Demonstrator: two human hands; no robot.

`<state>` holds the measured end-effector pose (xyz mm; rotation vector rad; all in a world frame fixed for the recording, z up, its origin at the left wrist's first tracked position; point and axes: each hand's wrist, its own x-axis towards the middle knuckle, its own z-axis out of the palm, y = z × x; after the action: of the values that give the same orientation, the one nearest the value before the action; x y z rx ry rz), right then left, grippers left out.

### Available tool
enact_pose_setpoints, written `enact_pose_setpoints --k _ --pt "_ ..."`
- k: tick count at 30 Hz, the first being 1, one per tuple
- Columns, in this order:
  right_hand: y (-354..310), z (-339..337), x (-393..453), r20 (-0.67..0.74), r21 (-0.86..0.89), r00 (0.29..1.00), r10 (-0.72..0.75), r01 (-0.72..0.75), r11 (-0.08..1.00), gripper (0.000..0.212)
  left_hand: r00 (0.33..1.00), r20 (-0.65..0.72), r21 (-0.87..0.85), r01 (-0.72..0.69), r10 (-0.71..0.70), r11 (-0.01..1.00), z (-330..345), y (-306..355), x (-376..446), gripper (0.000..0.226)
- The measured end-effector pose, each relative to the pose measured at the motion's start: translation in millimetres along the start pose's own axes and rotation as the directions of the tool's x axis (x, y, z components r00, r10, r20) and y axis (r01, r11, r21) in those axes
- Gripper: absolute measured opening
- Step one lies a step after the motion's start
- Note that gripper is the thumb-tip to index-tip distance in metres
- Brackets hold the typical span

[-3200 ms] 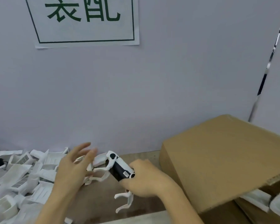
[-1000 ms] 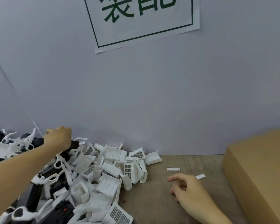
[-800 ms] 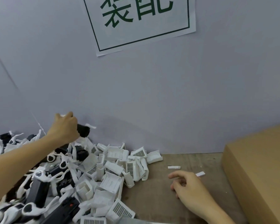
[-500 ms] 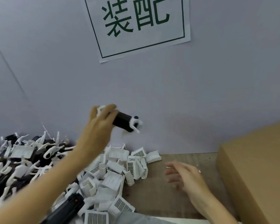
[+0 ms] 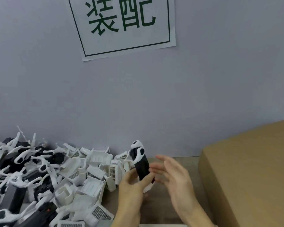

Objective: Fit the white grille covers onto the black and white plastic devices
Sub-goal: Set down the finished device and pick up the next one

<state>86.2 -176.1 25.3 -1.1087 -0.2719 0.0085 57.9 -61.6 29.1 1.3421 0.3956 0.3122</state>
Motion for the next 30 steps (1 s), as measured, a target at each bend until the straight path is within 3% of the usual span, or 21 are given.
enact_pose_setpoints --k 2,4,6,10,12,14,18,22,28,30 --pt "5.9 -0.3 -0.8 -0.056 -0.220 0.998 -0.028 0.015 0.975 0.020 0.984 0.095 -0.159 0.164 -0.150 0.974 -5.4 0.4 2.6 0.030" --pt "7.0 3.9 -5.4 0.051 -0.262 0.998 0.028 -0.014 0.965 0.024 0.963 0.217 -0.232 0.208 -0.157 0.950 -6.5 3.0 2.6 0.036" --pt "8.1 7.9 -8.5 0.156 -0.305 0.987 0.027 0.023 0.952 0.030 0.954 0.278 -0.201 0.171 -0.111 0.965 -6.4 7.9 -0.4 0.038" --pt "12.8 8.6 -7.0 0.108 -0.395 0.992 -0.064 0.102 0.913 0.027 0.972 0.232 0.061 0.029 -0.042 0.998 -15.6 14.4 0.7 0.016" --pt "17.3 5.7 -6.7 0.071 -0.449 0.995 -0.063 0.088 0.889 0.033 0.983 0.182 0.171 -0.069 0.038 0.983 -22.5 15.2 5.5 0.021" --pt "22.2 5.1 -7.5 0.075 -0.524 0.995 -0.063 0.093 0.847 0.044 0.991 0.133 0.139 -0.047 0.028 0.989 -24.0 16.3 7.7 0.024" --pt "26.8 13.1 -9.6 0.123 -0.643 0.980 -0.156 0.198 0.740 0.062 0.986 0.149 -0.086 0.083 -0.069 0.993 -22.5 14.2 9.5 0.041" --pt "31.7 15.5 -11.1 0.151 -0.743 0.971 -0.187 0.237 0.626 0.058 0.992 0.125 -0.215 0.059 -0.033 0.975 -19.6 13.8 11.0 0.042" --pt "29.4 17.6 -10.1 0.129 -0.738 0.986 -0.103 0.164 0.654 0.059 0.984 0.175 -0.199 0.015 0.020 0.980 -13.8 5.4 12.4 0.024" --pt "25.5 16.2 -10.0 0.099 -0.738 0.989 -0.107 0.145 0.659 0.048 0.973 0.220 -0.161 -0.031 0.067 0.986 -8.0 3.9 10.8 0.024"
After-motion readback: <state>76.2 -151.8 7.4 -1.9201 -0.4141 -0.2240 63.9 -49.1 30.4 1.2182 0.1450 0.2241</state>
